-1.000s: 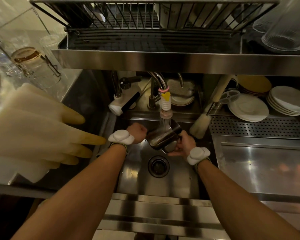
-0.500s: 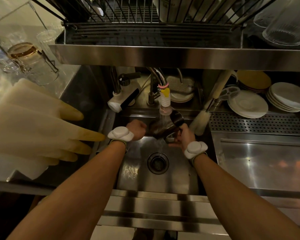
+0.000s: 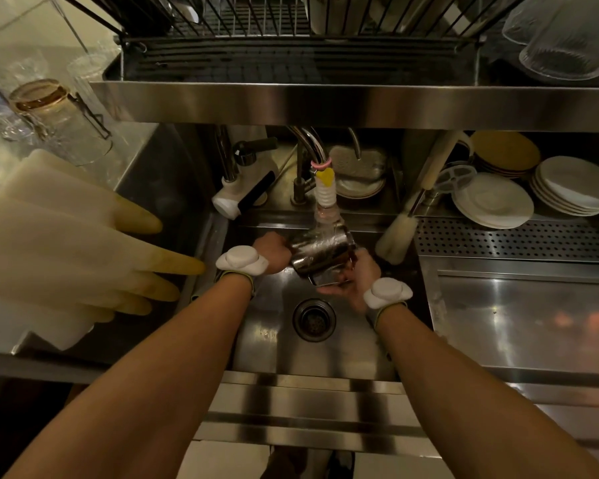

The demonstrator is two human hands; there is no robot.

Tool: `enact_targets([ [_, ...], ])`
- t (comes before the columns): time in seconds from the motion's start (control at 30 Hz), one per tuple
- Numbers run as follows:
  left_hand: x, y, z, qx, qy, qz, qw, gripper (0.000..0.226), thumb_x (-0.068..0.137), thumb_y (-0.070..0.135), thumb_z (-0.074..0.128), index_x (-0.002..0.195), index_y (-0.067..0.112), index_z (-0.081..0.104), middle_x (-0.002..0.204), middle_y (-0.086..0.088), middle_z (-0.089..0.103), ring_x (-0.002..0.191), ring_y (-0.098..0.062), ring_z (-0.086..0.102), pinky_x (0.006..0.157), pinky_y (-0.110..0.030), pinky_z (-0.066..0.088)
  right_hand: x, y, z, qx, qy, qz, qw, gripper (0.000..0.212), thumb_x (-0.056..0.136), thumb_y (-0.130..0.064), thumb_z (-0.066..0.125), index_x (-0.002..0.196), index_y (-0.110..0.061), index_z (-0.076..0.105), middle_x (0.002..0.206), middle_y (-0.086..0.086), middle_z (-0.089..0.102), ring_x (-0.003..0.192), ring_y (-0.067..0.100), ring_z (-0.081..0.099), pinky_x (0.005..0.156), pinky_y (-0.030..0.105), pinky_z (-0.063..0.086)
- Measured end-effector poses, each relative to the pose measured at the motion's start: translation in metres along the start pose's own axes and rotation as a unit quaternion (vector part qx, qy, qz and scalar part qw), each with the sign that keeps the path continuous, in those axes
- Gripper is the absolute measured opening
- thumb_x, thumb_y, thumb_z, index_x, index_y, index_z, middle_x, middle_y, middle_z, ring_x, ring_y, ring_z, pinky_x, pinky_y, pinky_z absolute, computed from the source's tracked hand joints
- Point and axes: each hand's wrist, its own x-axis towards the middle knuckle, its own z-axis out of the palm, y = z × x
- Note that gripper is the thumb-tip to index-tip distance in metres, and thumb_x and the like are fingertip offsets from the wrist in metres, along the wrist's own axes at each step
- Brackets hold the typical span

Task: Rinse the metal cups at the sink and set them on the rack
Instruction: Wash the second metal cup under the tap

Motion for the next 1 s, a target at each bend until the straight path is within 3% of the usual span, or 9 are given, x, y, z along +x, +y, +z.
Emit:
enact_targets([
  [0.07, -0.002, -0.002, 0.001, 0.008, 0.004, -0.013, 1.0, 0.031, 0.09, 0.012, 0.052, 0.116, 0.001, 0.065, 0.126, -0.02, 0.061, 0.12, -0.037, 0.056, 0.099, -0.036, 0.046, -0.001, -0.01, 0.004, -0.108, 0.013, -0.016, 0.994, 0.026, 0.095, -0.032, 0.045, 0.087, -0.011, 0.059, 0.072, 0.006, 0.06, 0.058, 0.02, 0.061, 0.077, 0.058, 0.054],
  [0.13, -0.006, -0.002, 0.001, 0.012, 0.013, -0.023, 1.0, 0.036, 0.092, 0.009, 0.049, 0.126, 0.003, 0.06, 0.135, -0.018, 0.056, 0.126, -0.036, 0.051, 0.104, -0.036, 0.042, -0.002, -0.021, 0.005, -0.244, 0.044, -0.058, 0.967, 0.032, 0.091, -0.035, 0.051, 0.073, -0.01, 0.058, 0.073, 0.01, 0.058, 0.07, 0.028, 0.058, 0.077, 0.047, 0.053],
  [0.27, -0.007, 0.0, 0.001, 0.019, 0.016, -0.017, 1.0, 0.04, 0.091, 0.006, 0.046, 0.129, 0.008, 0.058, 0.137, -0.016, 0.055, 0.126, -0.035, 0.051, 0.106, -0.035, 0.041, -0.002, -0.022, 0.007, -0.475, 0.014, -0.179, 0.861, 0.045, 0.091, -0.037, 0.054, 0.053, -0.014, 0.048, 0.057, 0.004, 0.047, 0.056, 0.017, 0.046, 0.059, 0.029, 0.038],
  [0.33, -0.008, 0.002, 0.002, 0.022, 0.013, -0.012, 1.0, 0.04, 0.091, 0.006, 0.045, 0.128, 0.008, 0.06, 0.137, -0.014, 0.055, 0.127, -0.034, 0.051, 0.106, -0.034, 0.042, -0.002, -0.023, 0.003, -0.509, 0.001, -0.203, 0.836, 0.045, 0.092, -0.036, 0.055, 0.053, -0.014, 0.047, 0.055, 0.001, 0.045, 0.052, 0.012, 0.042, 0.053, 0.026, 0.033],
  [0.57, -0.011, 0.0, 0.004, 0.016, 0.005, -0.015, 1.0, 0.036, 0.092, 0.011, 0.046, 0.125, 0.011, 0.062, 0.136, -0.013, 0.056, 0.125, -0.032, 0.053, 0.106, -0.033, 0.042, 0.0, -0.024, -0.008, -0.502, -0.015, -0.223, 0.835, 0.042, 0.092, -0.036, 0.055, 0.059, -0.01, 0.048, 0.058, 0.004, 0.044, 0.052, 0.012, 0.041, 0.056, 0.027, 0.035],
  [0.67, -0.013, -0.001, 0.004, 0.016, 0.004, -0.014, 1.0, 0.036, 0.093, 0.013, 0.046, 0.126, 0.011, 0.061, 0.138, -0.012, 0.055, 0.127, -0.031, 0.052, 0.107, -0.033, 0.041, -0.005, -0.026, -0.012, -0.536, -0.022, -0.233, 0.811, 0.043, 0.092, -0.034, 0.056, 0.057, -0.013, 0.045, 0.056, 0.002, 0.044, 0.052, 0.011, 0.041, 0.054, 0.026, 0.034],
  [0.77, -0.015, 0.002, 0.004, 0.013, 0.004, -0.011, 1.0, 0.035, 0.093, 0.014, 0.049, 0.124, 0.01, 0.063, 0.136, -0.013, 0.057, 0.126, -0.032, 0.053, 0.106, -0.034, 0.043, -0.013, -0.035, -0.012, -0.646, -0.018, -0.246, 0.722, 0.038, 0.092, -0.034, 0.057, 0.061, -0.015, 0.048, 0.065, 0.003, 0.051, 0.062, 0.016, 0.049, 0.059, 0.028, 0.036],
  [0.9, -0.02, 0.01, 0.003, 0.004, 0.017, -0.004, 1.0, 0.033, 0.092, 0.013, 0.048, 0.12, 0.009, 0.066, 0.132, -0.013, 0.059, 0.122, -0.034, 0.055, 0.103, -0.036, 0.045, -0.026, -0.049, -0.007, -0.764, 0.001, -0.275, 0.583, 0.036, 0.093, -0.039, 0.053, 0.097, -0.004, 0.062, 0.103, 0.015, 0.062, 0.098, 0.031, 0.059, 0.079, 0.037, 0.045],
  [1.0, -0.022, 0.014, 0.002, 0.002, 0.027, 0.001, 1.0, 0.034, 0.093, 0.015, 0.045, 0.12, 0.006, 0.065, 0.131, -0.015, 0.06, 0.121, -0.033, 0.056, 0.103, -0.036, 0.046, -0.035, -0.06, -0.006, -0.82, 0.014, -0.274, 0.503, 0.033, 0.094, -0.035, 0.051, 0.106, -0.005, 0.06, 0.113, 0.017, 0.06, 0.107, 0.034, 0.057, 0.098, 0.049, 0.041],
])
